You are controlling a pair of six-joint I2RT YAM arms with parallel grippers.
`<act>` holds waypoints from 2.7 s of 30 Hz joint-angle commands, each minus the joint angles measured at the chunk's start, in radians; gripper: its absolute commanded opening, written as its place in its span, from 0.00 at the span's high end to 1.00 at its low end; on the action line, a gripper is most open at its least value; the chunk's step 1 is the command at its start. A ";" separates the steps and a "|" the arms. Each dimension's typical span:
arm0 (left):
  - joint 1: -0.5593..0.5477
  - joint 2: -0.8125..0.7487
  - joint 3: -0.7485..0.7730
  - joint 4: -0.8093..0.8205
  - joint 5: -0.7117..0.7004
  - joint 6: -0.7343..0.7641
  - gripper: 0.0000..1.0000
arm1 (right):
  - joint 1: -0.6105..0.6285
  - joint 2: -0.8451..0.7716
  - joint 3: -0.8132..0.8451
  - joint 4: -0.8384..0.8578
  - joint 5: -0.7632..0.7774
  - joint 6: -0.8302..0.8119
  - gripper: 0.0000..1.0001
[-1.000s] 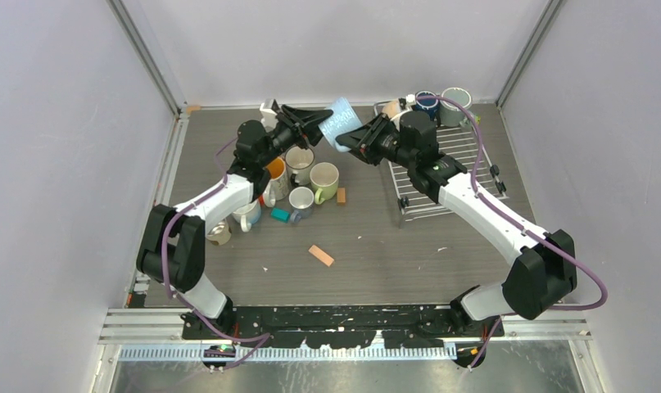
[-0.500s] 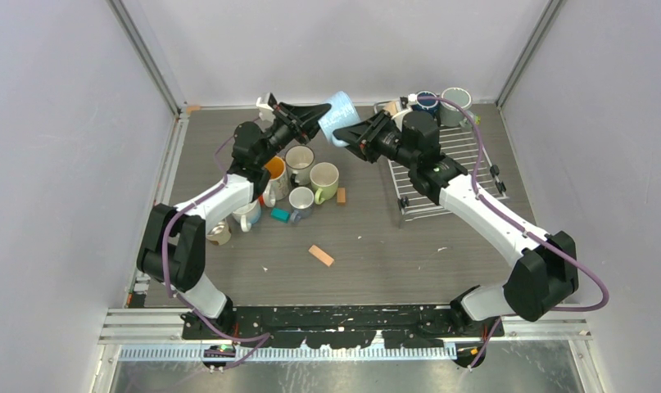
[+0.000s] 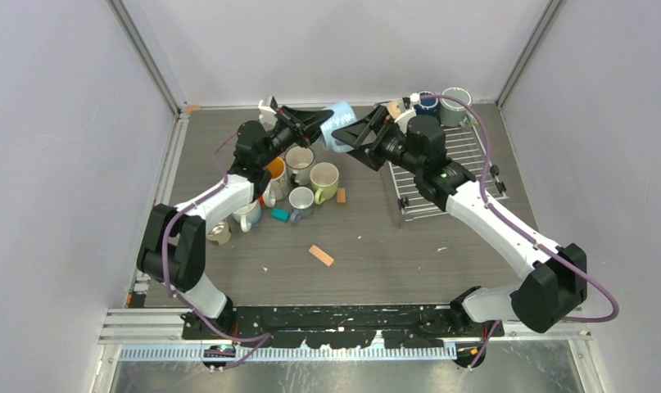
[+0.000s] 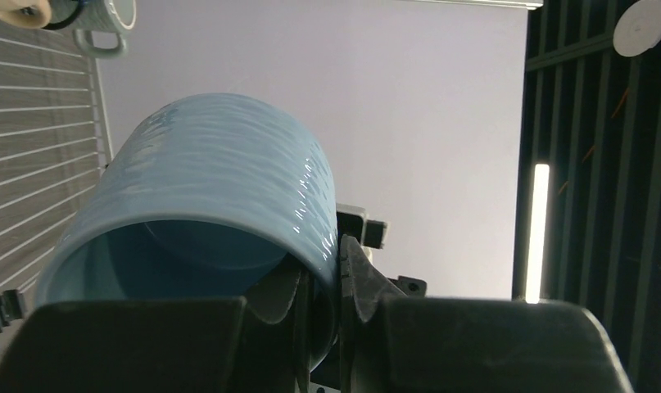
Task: Unload the cups from the dish rack
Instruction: Place the cup at the center of the board.
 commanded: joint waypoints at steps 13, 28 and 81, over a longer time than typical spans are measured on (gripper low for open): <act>0.062 -0.303 0.090 -0.594 0.182 0.543 1.00 | 0.001 -0.182 -0.003 -0.333 0.167 -0.231 0.00; 0.060 -0.512 0.216 -1.609 0.061 1.158 1.00 | -0.002 -0.175 0.003 -0.422 0.321 -0.324 0.00; -0.157 -0.174 -0.087 -1.373 -0.525 1.181 1.00 | -0.005 -0.214 -0.048 -0.423 0.368 -0.367 0.00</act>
